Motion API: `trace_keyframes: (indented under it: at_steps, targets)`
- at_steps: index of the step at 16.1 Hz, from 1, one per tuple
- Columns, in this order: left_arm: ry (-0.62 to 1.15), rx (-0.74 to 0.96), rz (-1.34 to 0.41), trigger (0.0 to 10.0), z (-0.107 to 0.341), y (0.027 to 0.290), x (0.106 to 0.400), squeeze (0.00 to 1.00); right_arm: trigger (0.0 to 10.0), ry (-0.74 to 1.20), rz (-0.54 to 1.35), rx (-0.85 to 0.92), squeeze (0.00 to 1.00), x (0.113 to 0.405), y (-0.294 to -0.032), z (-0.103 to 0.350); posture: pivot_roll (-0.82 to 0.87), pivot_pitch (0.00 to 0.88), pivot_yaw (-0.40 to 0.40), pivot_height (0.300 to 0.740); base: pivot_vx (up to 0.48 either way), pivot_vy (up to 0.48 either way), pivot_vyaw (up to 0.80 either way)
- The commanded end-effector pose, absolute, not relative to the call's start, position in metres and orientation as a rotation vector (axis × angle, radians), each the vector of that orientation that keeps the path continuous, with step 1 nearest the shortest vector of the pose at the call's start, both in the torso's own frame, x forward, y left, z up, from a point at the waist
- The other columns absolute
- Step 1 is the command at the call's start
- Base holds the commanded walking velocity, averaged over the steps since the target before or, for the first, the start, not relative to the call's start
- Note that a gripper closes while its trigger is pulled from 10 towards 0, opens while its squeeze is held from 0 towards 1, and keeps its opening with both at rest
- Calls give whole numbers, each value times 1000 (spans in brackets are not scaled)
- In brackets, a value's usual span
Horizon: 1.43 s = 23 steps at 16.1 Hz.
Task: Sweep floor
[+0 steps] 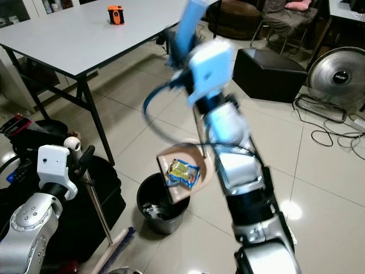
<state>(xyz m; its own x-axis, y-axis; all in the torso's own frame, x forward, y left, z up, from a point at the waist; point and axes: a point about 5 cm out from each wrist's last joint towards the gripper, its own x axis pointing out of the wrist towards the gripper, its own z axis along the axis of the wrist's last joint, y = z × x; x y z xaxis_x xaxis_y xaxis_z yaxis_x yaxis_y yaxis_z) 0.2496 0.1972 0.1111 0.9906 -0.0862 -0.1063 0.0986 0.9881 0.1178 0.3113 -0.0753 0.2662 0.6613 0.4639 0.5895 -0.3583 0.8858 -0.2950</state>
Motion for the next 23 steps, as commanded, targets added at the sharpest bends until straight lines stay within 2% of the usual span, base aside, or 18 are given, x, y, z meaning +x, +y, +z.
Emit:
trace_keyframes:
  at_steps: [1, 3, 6, 11, 16, 19, 23]
  targets:
    - [57, 135, -92, 10000, 122, 195, 252, 0, 10000, -773, 509, -182, 0, 303, -67, 272, -3, 22, -2, 740, 0, 0, 0]
    - [57, 132, -99, 10000, 122, 193, 252, 0, 10000, -764, 609, -218, 0, 290, -49, 259, -4, 23, -1, 740, 0, 0, 0]
    - [56, 135, -109, 10000, 122, 191, 252, 0, 10000, -770, 669, -264, 0, 282, -38, 251, -7, 22, 3, 740, 0, 0, 0]
    - [58, 136, -122, 10000, 122, 189, 253, 0, 10000, -801, 644, -349, 0, 282, -39, 251, -9, 16, 5, 740, 0, 0, 0]
    - [62, 130, -130, 10000, 122, 188, 254, 0, 10000, -810, 573, -348, 0, 287, -43, 255, -8, 10, 5, 740, 0, 0, 0]
    - [65, 127, -136, 10000, 122, 187, 254, 0, 10000, -809, 605, -310, 0, 286, -34, 257, -4, 7, 5, 740, 0, 0, 0]
    - [65, 127, -137, 10000, 122, 187, 253, 0, 10000, -848, 687, -391, 0, 279, -23, 252, -3, 6, 4, 740, 0, 0, 0]
